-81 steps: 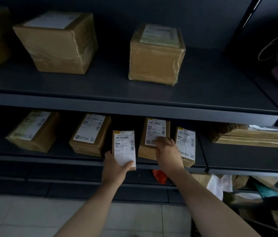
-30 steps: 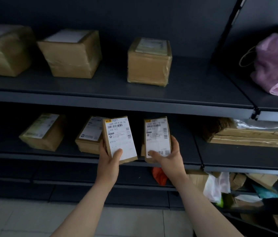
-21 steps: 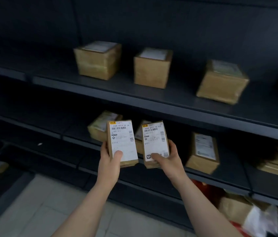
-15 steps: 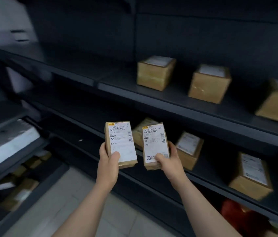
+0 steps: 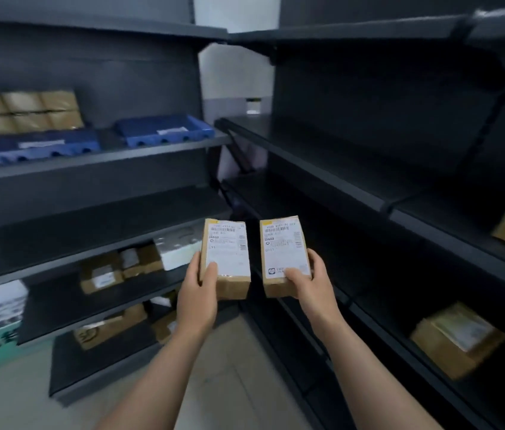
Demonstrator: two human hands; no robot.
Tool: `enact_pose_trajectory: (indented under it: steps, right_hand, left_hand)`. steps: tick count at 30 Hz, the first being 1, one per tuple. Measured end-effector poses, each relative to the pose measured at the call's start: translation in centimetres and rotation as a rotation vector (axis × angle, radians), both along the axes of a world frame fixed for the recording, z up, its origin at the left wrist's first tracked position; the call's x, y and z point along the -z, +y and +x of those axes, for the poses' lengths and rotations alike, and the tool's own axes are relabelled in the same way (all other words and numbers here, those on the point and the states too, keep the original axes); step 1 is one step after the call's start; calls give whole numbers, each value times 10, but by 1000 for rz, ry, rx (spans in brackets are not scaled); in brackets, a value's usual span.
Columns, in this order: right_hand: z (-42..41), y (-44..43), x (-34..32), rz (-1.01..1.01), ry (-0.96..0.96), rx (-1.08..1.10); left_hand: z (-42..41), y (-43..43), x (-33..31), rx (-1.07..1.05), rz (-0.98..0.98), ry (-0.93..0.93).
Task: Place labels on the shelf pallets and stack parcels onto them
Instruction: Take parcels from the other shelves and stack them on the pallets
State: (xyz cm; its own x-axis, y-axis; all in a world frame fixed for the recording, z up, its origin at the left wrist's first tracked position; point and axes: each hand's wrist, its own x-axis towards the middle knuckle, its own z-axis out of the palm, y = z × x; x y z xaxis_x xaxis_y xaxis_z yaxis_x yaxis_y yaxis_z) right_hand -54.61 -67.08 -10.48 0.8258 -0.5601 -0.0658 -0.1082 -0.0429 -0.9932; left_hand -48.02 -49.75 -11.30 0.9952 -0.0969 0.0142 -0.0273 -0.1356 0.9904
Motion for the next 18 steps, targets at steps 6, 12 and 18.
enact_pose_trajectory:
  steps: [6, 12, 18]
  right_hand:
    - [101, 52, -31, 17, -123, -241]
    - [214, 91, -67, 54, -170, -398]
    - [322, 126, -103, 74, -205, -566]
  left_hand:
    - [72, 57, -23, -264, -4, -66]
    - [151, 100, -54, -405, -98, -106]
    - [233, 127, -91, -502, -103, -211]
